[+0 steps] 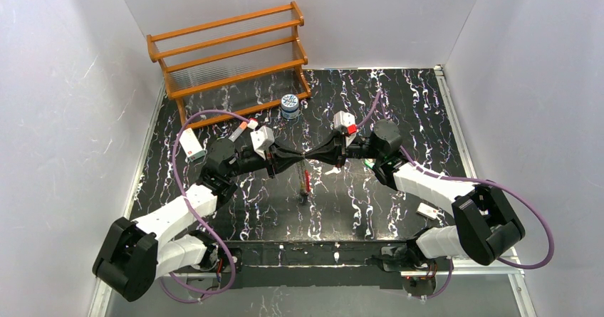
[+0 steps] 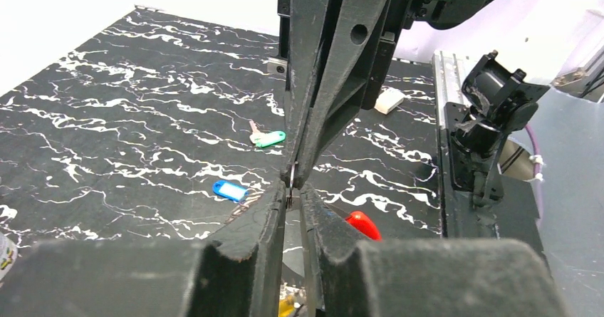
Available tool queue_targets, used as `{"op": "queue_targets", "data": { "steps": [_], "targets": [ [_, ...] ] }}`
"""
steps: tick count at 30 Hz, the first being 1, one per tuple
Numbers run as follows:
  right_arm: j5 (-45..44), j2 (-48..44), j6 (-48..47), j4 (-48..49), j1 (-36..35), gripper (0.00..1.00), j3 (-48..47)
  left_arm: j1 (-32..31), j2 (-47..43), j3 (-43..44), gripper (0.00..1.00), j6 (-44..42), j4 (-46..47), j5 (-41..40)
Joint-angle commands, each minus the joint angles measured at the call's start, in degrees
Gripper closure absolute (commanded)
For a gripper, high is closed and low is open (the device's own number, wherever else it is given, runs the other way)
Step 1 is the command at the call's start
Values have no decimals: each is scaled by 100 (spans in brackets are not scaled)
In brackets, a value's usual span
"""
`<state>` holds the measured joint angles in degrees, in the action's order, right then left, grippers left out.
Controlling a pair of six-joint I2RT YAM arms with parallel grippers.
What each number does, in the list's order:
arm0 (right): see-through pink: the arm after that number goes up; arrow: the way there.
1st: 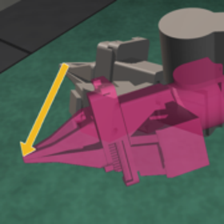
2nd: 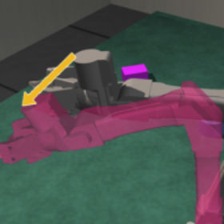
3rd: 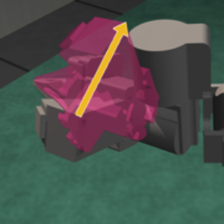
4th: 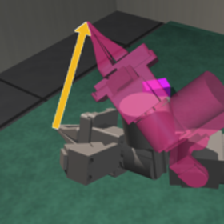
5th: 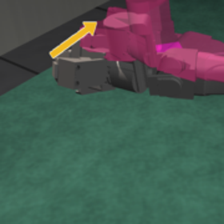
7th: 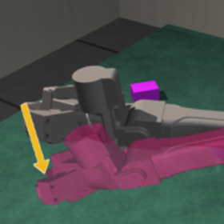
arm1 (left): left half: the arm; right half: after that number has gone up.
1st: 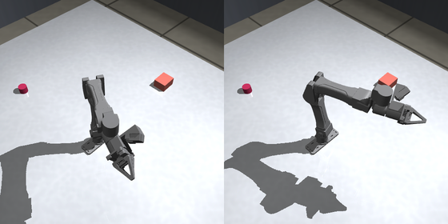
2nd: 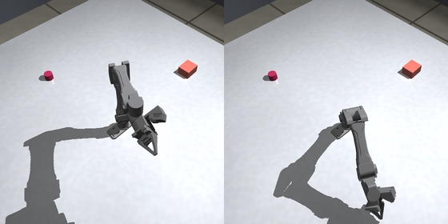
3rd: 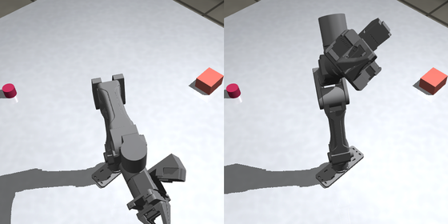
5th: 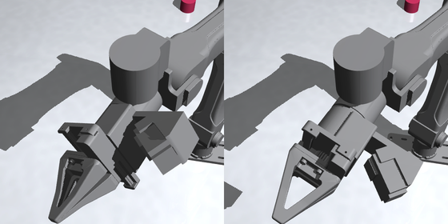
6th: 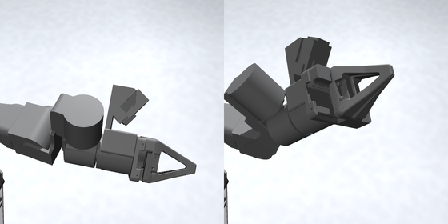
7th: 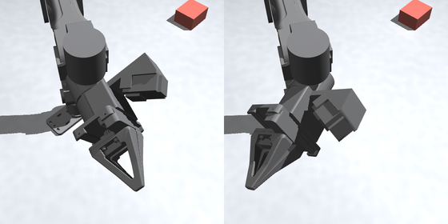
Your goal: Put the keys on the keyring
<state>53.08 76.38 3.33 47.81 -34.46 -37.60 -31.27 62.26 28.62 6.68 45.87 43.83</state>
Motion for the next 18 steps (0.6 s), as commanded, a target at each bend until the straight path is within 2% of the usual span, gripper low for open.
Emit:
{"op": "queue_targets", "data": {
  "steps": [1,4,11,14,17,18],
  "targets": [
    [99,-22,62,317,26,99,-63,-37,-15,171,91,-43,131,-64],
    [120,-26,71,316,19,99,-63,-37,-50,116,99,-63,133,-175],
    [64,-52,76,261,25,97,-103,-37,-159,34,100,-127,112,-397],
    [-10,-74,31,176,22,69,-153,-37,-193,38,100,-175,50,-431],
    [-62,-126,-72,80,19,51,-200,-37,-250,30,100,-286,-38,-478],
    [-142,-154,-73,57,27,40,-201,-37,-280,29,100,-330,-75,-489]
  ]
}}
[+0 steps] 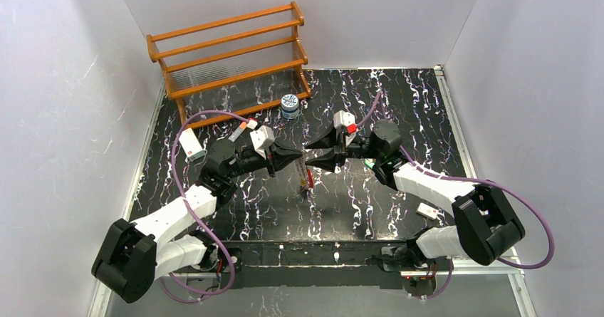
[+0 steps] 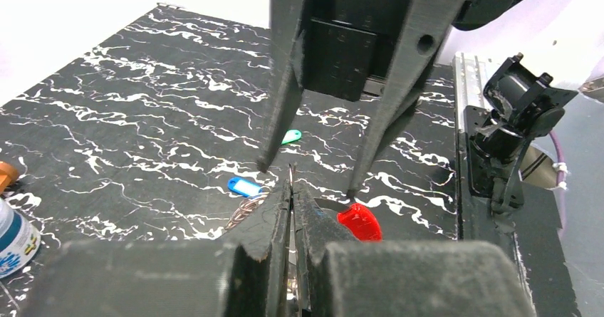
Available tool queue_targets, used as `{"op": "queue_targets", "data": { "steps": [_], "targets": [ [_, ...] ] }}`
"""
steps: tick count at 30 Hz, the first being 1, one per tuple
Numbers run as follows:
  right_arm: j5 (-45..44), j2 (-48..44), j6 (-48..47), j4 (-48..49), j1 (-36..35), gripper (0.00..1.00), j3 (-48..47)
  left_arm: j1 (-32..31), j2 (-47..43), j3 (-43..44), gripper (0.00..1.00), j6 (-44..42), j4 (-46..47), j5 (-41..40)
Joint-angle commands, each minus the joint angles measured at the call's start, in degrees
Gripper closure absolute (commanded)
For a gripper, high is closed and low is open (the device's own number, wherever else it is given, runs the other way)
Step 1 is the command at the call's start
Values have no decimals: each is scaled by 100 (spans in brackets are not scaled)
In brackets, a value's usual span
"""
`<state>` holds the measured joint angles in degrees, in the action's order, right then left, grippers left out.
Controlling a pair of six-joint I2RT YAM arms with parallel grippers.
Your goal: Put the keys on the keyring
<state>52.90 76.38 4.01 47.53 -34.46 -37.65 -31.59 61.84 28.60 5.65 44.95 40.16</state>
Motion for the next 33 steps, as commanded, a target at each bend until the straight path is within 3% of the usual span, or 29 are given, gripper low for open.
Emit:
{"op": "queue_targets", "data": {
  "steps": [1,4,7,10,15,19,25,33],
  "targets": [
    [-276,-177,-108,67,27,31,-199,-5,-272,36,100,-290,-33,-142],
    [-682,-293,-27,11,27,11,-191,-5,-392,32,100,-516,-227,-173],
    [-866,-389,-40,-37,34,2,-183,-5,-512,58,100,-971,-513,-200],
    [-962,-456,-16,-83,34,1,-176,-5,-640,194,100,-1501,-1048,-181],
    [-1114,-579,-14,-95,27,1,-114,-5,-981,418,100,-3097,-2283,-71],
    [-1275,-664,-70,-95,30,1,-77,-5,-1371,402,100,-4189,-2747,-137],
    [-1278,-648,-146,-103,27,1,-78,-5,-1663,451,100,-4794,-3022,-307],
    [-1237,-578,-154,-120,32,1,-94,-5,-1649,525,100,-4762,-3125,-363]
  ]
}}
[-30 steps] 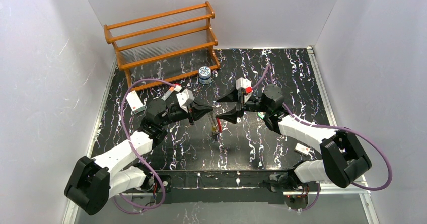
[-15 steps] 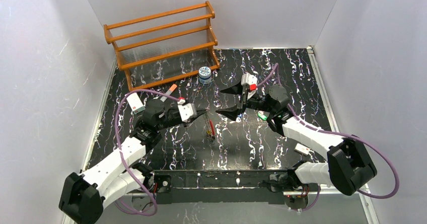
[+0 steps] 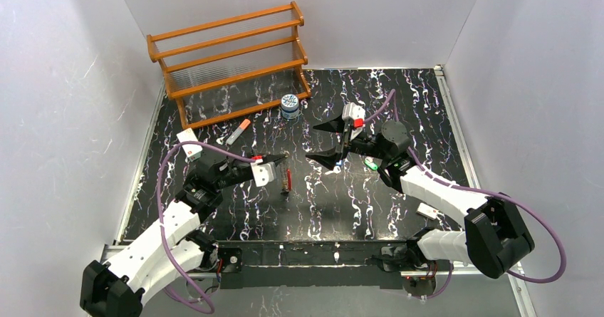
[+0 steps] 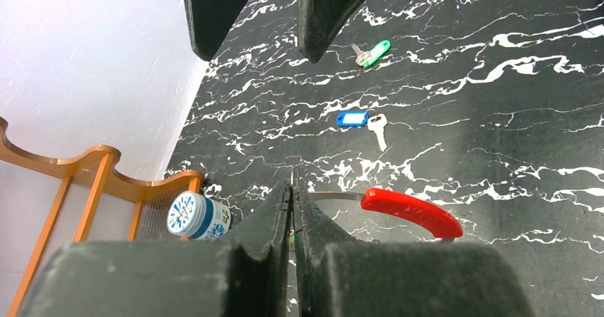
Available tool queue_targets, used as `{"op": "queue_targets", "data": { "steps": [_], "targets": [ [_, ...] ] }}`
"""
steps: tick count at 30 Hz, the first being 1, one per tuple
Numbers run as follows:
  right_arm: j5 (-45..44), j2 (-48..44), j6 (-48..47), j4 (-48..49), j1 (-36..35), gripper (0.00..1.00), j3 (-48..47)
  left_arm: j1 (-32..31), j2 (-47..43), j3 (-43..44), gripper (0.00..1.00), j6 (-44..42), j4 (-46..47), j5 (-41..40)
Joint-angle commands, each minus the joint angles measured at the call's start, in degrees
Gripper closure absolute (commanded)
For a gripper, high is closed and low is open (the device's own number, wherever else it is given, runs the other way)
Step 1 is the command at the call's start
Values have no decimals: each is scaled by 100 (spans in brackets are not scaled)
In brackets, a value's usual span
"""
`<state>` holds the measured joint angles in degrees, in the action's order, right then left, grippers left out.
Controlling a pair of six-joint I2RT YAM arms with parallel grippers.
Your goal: Put the keys on the keyring
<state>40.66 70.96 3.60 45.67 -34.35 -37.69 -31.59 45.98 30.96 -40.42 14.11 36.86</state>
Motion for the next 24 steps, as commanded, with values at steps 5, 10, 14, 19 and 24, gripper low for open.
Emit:
{"op": "queue_targets", "data": {
  "steps": [5,10,14,19,24],
  "targets": [
    [-2,4,-121,-3,19,1,-60,-5,113,335,100,190,-120,-181],
    [-45,56,-125,-123,16,1,-4,-5,348,226,100,1171,179,-634],
    [-219,76,-4,-253,23,1,65,-5,550,18,100,2313,636,-883],
    [-841,147,511,-573,16,1,71,-5,717,-709,100,3852,2177,-899],
    [-1604,365,1117,-1724,25,1,-313,-13,852,-1097,100,4508,2743,-1033]
  ]
}}
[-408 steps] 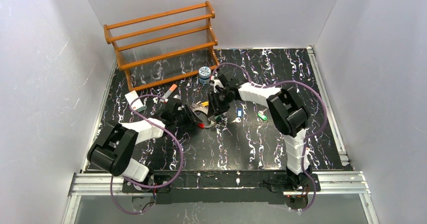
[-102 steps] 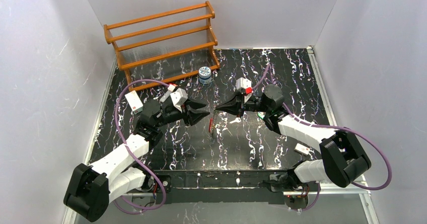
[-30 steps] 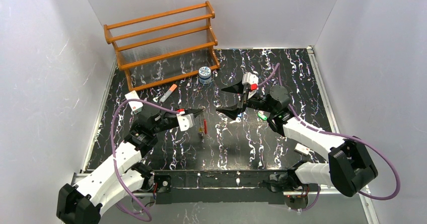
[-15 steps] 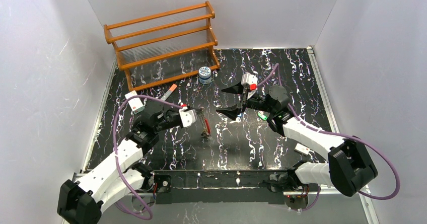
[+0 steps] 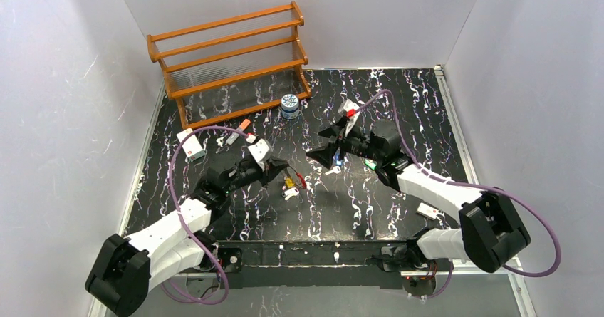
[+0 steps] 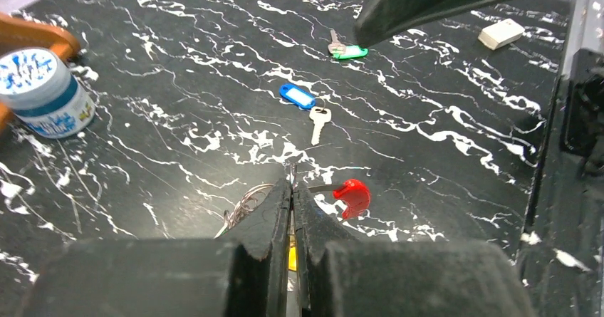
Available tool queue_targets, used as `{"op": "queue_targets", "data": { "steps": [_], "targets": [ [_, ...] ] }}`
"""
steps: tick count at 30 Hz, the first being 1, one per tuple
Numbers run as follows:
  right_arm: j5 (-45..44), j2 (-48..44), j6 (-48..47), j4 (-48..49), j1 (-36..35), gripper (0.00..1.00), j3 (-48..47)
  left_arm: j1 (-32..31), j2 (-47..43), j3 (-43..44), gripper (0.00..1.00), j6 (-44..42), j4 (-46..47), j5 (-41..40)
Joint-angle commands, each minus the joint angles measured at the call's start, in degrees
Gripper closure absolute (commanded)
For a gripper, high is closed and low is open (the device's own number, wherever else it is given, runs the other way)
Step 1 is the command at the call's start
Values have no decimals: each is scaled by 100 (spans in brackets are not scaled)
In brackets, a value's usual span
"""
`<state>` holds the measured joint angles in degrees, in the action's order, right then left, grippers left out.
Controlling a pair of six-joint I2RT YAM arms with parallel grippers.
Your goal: Put the keys on the keyring
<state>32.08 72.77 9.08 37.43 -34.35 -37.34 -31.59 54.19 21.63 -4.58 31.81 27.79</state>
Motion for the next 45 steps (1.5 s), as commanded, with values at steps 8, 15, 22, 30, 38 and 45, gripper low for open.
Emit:
{"op": "queue_targets", "data": {
  "steps": [8,15,22,30,38,45],
  "targets": [
    [-1209,1130,1447,-3054,343,1,-1252,-30,129,-304,100,1063,1120,-107],
    [-462,1140,2285,-3018,1344,5,-560,-57,213,-308,100,1135,1211,-90],
    [-415,1264,2259,-3638,1642,10,-432,-75,296,-284,100,1159,1274,-97],
    [-328,1765,2544,-3557,1653,30,-379,-101,357,-236,100,1251,1292,-112],
    [-433,2110,2563,-3520,1659,55,-555,-127,218,-269,100,1241,1292,-216],
    [-469,2292,2623,-3486,1668,66,-678,-128,181,-273,100,1232,1292,-219]
  ]
}}
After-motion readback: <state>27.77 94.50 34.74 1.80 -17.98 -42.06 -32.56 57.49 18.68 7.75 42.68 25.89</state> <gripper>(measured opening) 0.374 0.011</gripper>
